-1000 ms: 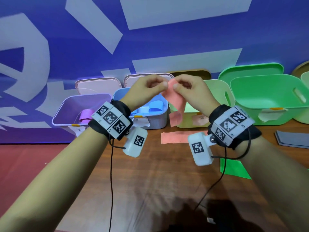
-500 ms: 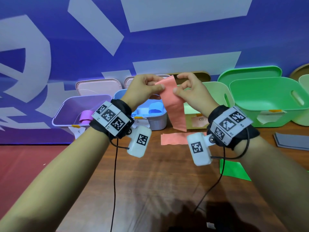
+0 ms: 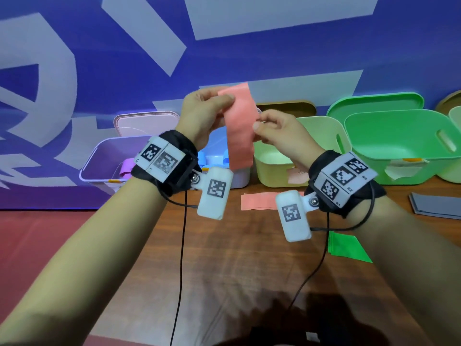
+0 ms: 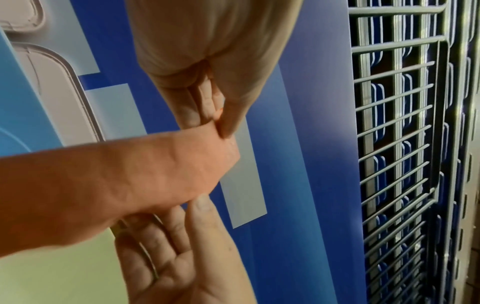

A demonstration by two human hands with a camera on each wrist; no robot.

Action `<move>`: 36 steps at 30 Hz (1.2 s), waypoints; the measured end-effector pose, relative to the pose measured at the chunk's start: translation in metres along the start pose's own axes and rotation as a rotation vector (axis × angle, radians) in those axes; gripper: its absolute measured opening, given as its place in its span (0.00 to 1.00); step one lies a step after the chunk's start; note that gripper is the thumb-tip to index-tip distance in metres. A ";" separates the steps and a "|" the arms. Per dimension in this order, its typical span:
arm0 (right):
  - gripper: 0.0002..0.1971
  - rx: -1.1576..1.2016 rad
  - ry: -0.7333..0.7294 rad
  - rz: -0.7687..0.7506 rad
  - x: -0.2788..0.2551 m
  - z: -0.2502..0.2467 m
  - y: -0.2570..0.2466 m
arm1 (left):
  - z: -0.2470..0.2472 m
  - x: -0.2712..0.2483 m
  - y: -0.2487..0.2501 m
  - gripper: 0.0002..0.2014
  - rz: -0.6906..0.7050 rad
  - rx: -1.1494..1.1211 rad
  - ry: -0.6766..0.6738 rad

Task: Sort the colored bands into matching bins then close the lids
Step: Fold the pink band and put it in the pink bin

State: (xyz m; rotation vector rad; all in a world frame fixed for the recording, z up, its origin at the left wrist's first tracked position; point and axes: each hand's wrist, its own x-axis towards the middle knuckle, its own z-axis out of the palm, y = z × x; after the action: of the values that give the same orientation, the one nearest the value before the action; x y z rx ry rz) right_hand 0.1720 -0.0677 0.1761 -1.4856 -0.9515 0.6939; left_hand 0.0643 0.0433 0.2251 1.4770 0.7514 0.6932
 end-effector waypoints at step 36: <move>0.12 -0.091 0.208 -0.172 -0.007 -0.002 -0.030 | 0.002 -0.028 -0.002 0.07 0.491 0.519 -0.088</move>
State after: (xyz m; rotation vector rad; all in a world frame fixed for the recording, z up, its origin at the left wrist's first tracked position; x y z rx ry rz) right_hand 0.1653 -0.0756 0.2052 -1.5024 -0.9471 0.3676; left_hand 0.0492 0.0196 0.2236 2.1948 0.5189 0.8277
